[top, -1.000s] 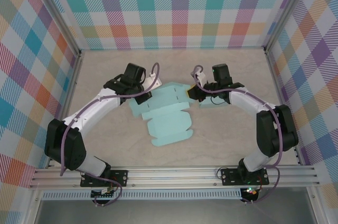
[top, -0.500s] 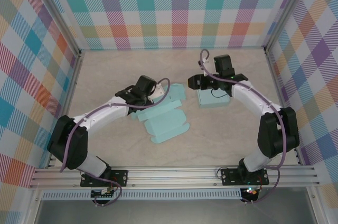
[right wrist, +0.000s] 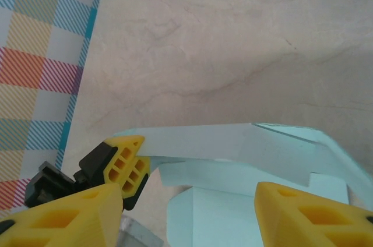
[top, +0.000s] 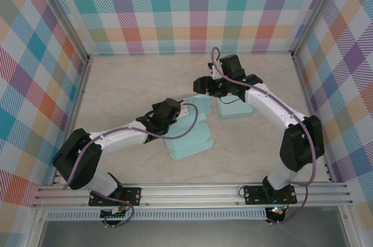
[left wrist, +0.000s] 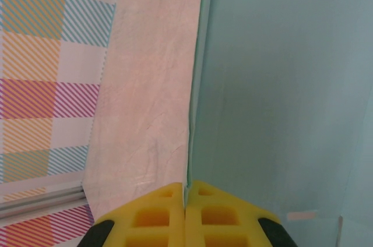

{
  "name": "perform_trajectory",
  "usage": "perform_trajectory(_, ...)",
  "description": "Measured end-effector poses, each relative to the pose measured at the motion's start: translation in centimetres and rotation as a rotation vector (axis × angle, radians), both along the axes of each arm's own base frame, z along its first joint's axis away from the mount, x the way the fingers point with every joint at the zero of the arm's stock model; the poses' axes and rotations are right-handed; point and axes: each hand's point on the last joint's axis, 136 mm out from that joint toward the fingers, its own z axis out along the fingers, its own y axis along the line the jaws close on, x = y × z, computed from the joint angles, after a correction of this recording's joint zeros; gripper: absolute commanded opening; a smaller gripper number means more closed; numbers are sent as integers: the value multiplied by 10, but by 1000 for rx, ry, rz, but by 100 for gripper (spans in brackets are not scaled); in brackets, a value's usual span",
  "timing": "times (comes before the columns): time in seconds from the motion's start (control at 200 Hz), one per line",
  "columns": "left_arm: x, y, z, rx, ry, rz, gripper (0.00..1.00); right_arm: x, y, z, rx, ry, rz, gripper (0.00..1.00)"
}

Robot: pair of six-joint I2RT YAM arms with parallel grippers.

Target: Fold the paper box

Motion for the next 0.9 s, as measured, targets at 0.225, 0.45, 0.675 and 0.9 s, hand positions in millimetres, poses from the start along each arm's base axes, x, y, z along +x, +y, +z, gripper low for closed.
perform_trajectory(0.225, -2, -2, 2, 17, -53, -4, 4, 14, 13, -32, -69, 72, -10, 62)
perform_trajectory(0.45, 1, -6, 10, 9, -103, -7, 4, 12, 15, -52, -90, 139, -21, 63)
perform_trajectory(0.675, 1, -10, 13, 3, -124, -5, 4, 4, 27, -49, -49, 163, 5, 58)
perform_trajectory(0.9, 1, -14, 8, 20, -134, 1, 4, 2, 25, -60, -47, 186, -16, 36)
